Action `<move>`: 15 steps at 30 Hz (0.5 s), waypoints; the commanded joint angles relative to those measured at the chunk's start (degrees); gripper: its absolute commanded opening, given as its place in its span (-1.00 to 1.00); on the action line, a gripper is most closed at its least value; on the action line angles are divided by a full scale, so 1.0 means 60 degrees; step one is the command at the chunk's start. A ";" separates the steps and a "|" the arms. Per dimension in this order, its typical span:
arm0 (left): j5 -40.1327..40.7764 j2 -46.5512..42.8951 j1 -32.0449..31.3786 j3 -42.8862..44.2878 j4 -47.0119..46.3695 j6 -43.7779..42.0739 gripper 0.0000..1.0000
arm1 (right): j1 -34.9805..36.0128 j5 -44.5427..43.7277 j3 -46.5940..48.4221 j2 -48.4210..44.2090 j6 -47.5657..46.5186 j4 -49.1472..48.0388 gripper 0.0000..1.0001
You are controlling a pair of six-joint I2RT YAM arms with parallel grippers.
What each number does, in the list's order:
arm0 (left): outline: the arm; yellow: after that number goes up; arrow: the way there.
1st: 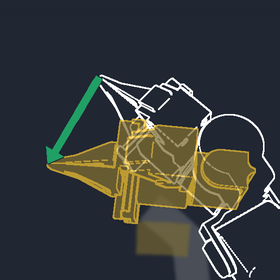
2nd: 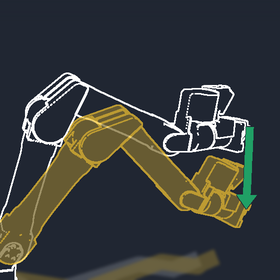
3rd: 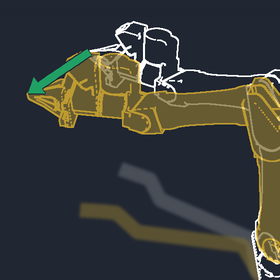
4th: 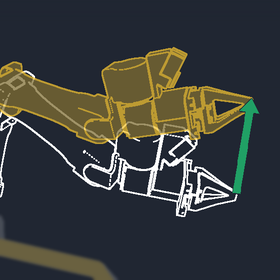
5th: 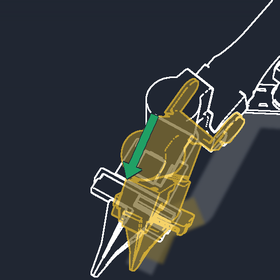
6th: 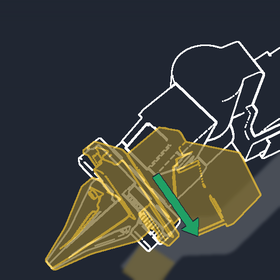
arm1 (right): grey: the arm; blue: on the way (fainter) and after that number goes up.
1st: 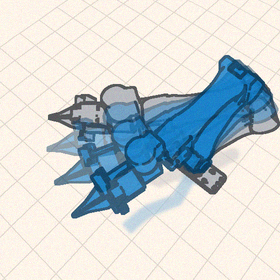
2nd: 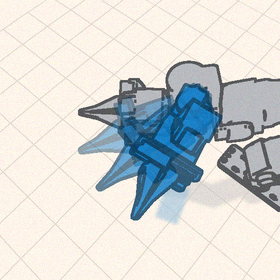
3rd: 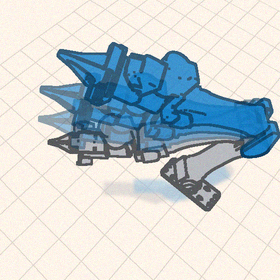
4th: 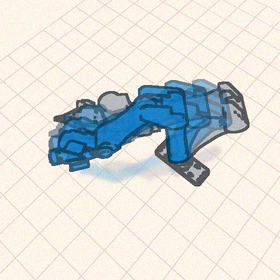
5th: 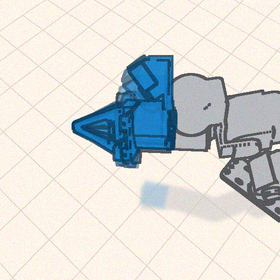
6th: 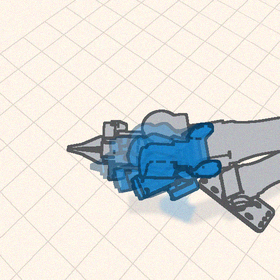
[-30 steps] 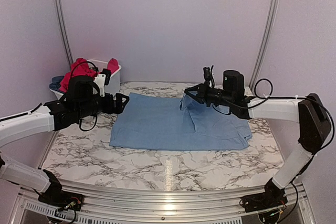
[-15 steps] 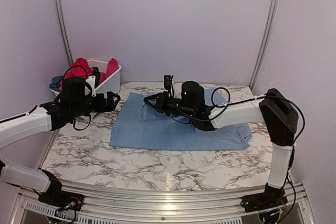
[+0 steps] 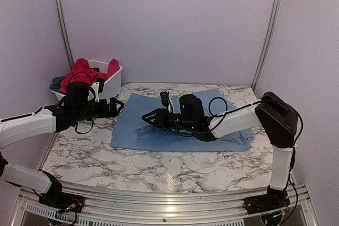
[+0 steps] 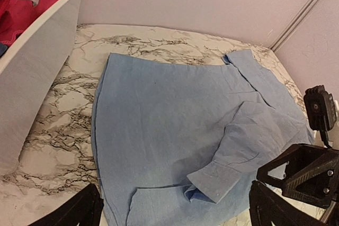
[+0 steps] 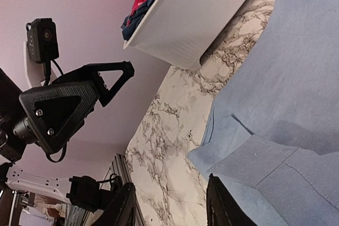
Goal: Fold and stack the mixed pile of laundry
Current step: Smooth out the 1/3-folded shirt at the center of the board.
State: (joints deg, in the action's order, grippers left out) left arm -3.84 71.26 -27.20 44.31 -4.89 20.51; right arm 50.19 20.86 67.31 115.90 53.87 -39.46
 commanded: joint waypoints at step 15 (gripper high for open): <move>-0.1264 0.2829 -0.1500 0.0619 -0.0274 0.1544 0.86 | -0.3805 -0.0650 -0.1069 -0.3676 -0.5621 0.7041 -0.27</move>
State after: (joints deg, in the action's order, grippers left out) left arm -9.76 86.21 -34.46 47.42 -7.20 25.10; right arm 28.01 19.84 61.58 93.82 27.57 -8.88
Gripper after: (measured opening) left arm 0.959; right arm 0.367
